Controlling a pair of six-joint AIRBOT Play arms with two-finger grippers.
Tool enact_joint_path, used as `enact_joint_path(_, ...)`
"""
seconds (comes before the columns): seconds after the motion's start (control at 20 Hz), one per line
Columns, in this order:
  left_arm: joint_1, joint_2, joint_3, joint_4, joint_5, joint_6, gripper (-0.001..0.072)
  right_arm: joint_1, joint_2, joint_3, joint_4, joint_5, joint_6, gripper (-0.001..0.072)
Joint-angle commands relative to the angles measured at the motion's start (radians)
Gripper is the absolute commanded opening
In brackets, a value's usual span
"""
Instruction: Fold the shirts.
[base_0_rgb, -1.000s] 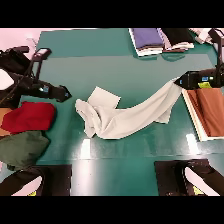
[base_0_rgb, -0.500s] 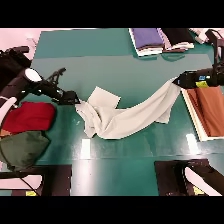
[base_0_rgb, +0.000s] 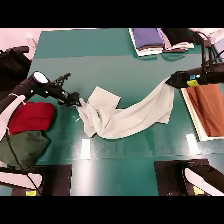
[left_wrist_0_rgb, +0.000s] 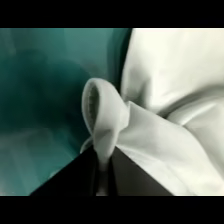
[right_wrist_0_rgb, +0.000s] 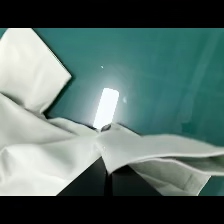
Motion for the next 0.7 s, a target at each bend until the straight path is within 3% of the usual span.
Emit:
enact_joint_path(0.0,0.015,0.1,0.085,0.003,0.002,0.006,0.0028,-0.008,-0.003,0.096,-0.004,0.0,-0.002,0.0016)
enact_joint_path(0.4,0.127,0.645,0.543,0.058,0.035,-0.001,0.0029,-0.17,0.112,0.547,-0.004,0.049,-0.002,0.0015)
enact_joint_path(0.65,0.127,0.83,0.703,0.154,0.075,-0.073,0.0028,-0.329,0.15,0.754,-0.002,0.182,-0.002,0.0015)
